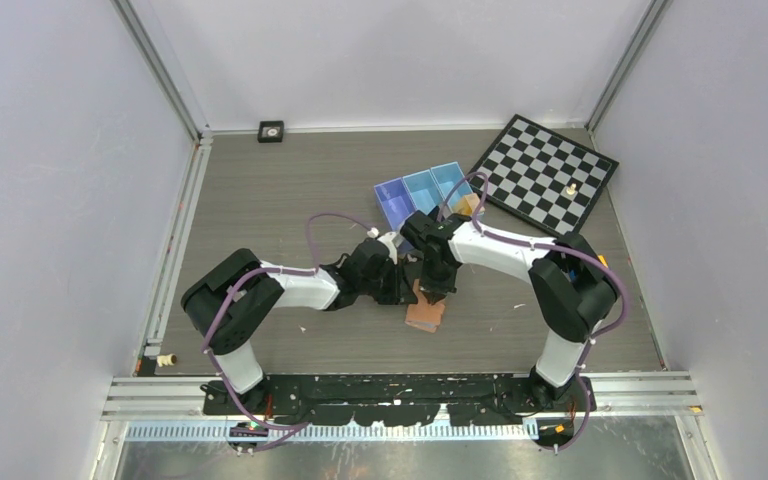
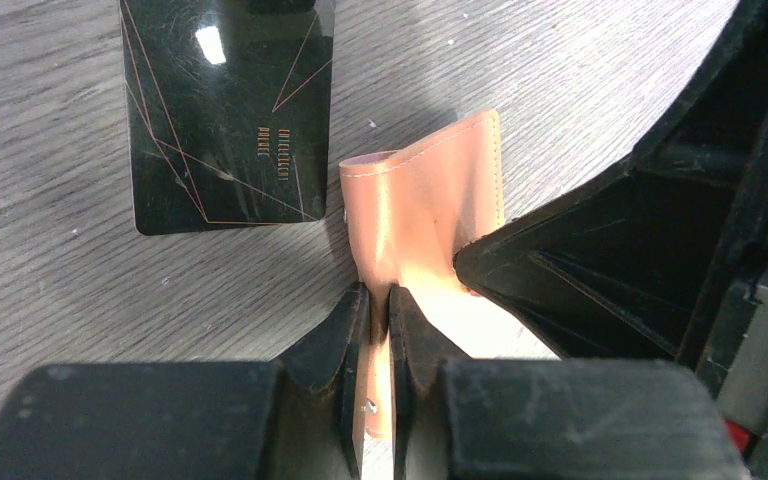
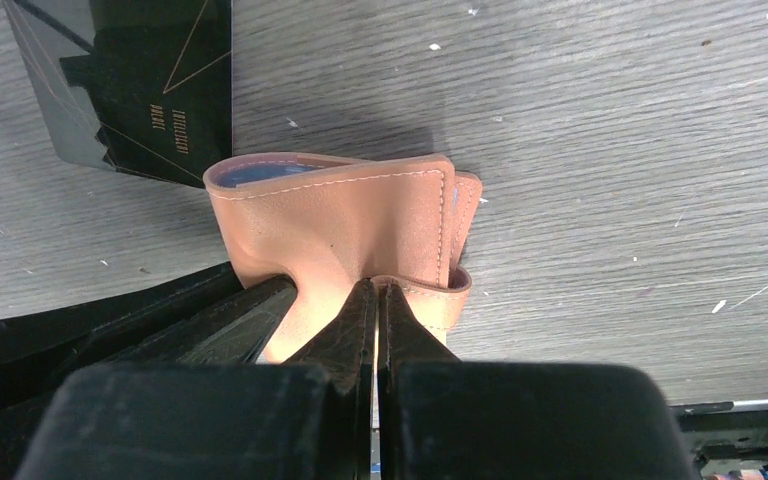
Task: Put the credit cards into the card holder
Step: Close the card holder at the center of the board.
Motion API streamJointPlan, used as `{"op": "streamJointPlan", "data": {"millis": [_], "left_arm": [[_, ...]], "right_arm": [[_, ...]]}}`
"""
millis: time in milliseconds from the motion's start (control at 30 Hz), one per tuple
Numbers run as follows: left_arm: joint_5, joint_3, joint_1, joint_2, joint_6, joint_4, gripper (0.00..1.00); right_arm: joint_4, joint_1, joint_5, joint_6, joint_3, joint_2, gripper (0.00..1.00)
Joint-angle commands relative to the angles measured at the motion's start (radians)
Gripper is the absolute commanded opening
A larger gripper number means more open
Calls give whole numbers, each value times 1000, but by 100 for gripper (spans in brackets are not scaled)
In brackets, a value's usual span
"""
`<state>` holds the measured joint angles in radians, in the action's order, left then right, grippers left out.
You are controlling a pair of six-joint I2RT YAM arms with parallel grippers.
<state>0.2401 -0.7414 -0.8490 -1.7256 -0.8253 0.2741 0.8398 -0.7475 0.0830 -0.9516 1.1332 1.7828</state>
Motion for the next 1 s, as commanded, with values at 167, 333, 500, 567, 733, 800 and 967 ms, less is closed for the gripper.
{"op": "streamJointPlan", "data": {"millis": [167,333,500,567,733,800,967], "left_arm": [[73,71,-32,-35,-14,28,0],[76,97,-32,-29,-36,71,0],[-20,178,-32,66,-77,101,0],[-43,213,-32,104,-97,126,0],[-25,252,-32,137,-115,167,0],[-9,268,-31,139,-121,196,0],[22,271,-27,169,-105,162,0]], "right_arm": [[-287,-17,153,-101,0,261,0],[-264,-40,170,-113,26,282,1],[-253,-58,191,-61,25,191,0],[-279,-64,186,-27,23,159,1],[-355,-108,141,36,54,156,1],[-371,-130,124,50,69,166,0],[-343,-151,98,112,74,116,1]]}}
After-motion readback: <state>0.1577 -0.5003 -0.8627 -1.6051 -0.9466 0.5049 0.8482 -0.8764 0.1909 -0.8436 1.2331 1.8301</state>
